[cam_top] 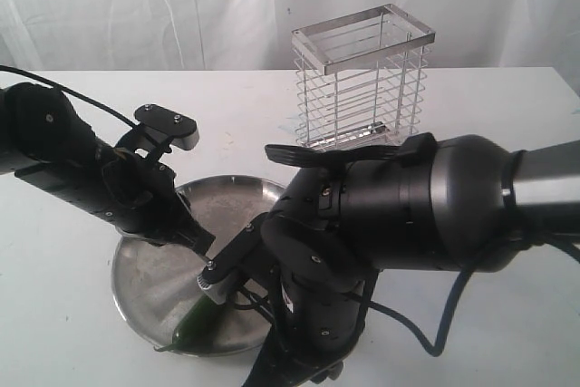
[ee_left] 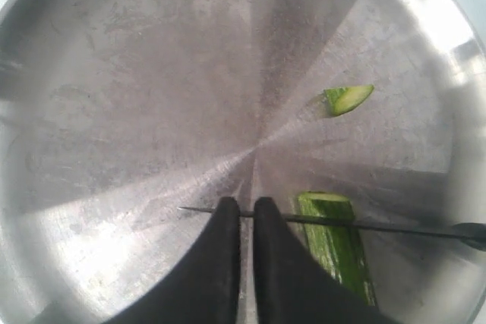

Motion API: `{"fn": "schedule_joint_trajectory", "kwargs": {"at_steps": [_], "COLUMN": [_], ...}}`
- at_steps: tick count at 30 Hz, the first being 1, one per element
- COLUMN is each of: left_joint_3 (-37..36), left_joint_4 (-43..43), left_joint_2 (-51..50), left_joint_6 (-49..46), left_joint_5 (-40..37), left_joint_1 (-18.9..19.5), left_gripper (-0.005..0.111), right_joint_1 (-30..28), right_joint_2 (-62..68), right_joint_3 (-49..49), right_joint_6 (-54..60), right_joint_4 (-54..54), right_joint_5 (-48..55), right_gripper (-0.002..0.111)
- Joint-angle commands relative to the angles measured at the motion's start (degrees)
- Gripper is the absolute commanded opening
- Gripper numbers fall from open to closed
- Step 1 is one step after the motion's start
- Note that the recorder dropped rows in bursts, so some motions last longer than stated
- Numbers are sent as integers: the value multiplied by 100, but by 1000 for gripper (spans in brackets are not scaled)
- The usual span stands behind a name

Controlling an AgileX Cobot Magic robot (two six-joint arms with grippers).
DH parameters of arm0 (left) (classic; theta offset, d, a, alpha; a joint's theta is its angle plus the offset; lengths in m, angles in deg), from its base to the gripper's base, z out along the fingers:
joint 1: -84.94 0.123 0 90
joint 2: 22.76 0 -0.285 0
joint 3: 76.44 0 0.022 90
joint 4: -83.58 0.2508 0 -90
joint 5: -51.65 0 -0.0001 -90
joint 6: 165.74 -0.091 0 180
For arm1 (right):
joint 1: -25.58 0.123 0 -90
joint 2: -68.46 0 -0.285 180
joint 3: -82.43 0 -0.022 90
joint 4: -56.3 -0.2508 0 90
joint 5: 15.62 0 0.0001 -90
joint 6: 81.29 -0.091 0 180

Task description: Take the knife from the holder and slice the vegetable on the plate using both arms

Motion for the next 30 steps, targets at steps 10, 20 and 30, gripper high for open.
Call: {"fn": "schedule_joint_trajectory", "kwargs": {"at_steps": [10,20,30], "left_joint_3": [-27,-27,-27], "left_joint_4": [-136,-215,-215], "left_joint_2": [58,23,-129], "left_joint_6": [4,4,-260], "left_joint_5": [-78,66,19], "left_joint_1": [-20,-20,-20], "left_gripper": [0,0,0], "right_joint_1": [13,13,13], "right_joint_2": [-1,-1,-1], "right_joint_3": [-23,-23,-23], "right_joint_6": [-31,-31,-31], "right_joint_4": [50,50,50], "right_joint_5": [-30,-30,-30], "right_gripper": [0,0,0]}}
